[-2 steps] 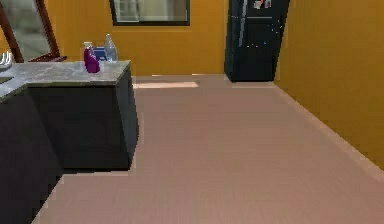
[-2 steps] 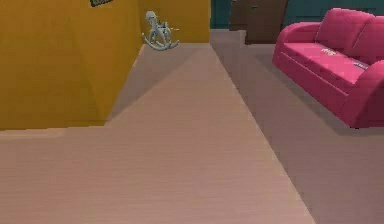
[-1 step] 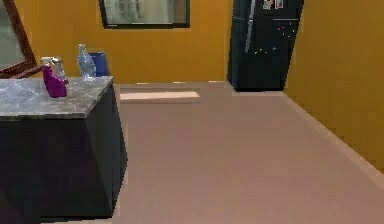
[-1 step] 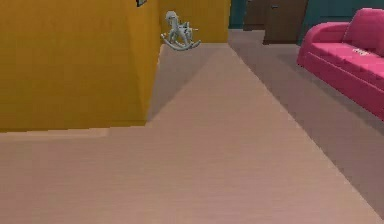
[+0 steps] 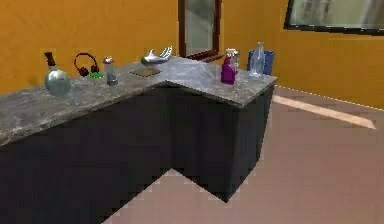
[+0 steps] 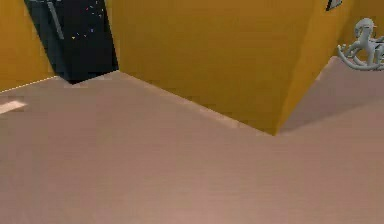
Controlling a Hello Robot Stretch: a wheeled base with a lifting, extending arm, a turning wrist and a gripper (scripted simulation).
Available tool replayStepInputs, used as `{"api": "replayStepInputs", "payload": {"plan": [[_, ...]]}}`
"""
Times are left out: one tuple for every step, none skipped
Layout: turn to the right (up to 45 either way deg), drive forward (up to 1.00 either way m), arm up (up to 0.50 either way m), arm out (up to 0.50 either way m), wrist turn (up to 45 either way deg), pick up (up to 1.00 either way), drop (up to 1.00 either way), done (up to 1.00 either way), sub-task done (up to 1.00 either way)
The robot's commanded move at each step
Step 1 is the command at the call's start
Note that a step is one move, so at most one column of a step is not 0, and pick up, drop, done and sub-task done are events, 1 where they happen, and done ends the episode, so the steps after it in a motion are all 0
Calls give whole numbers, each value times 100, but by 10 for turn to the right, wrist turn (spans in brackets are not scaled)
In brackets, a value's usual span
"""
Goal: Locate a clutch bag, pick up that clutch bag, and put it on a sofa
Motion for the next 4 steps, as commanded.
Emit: {"api": "replayStepInputs", "payload": {"plan": [[-240,0,0,0,0,0,0,0,0],[0,75,0,0,0,0,0,0,0],[450,0,0,0,0,0,0,0,0],[450,0,0,0,0,0,0,0,0]]}}
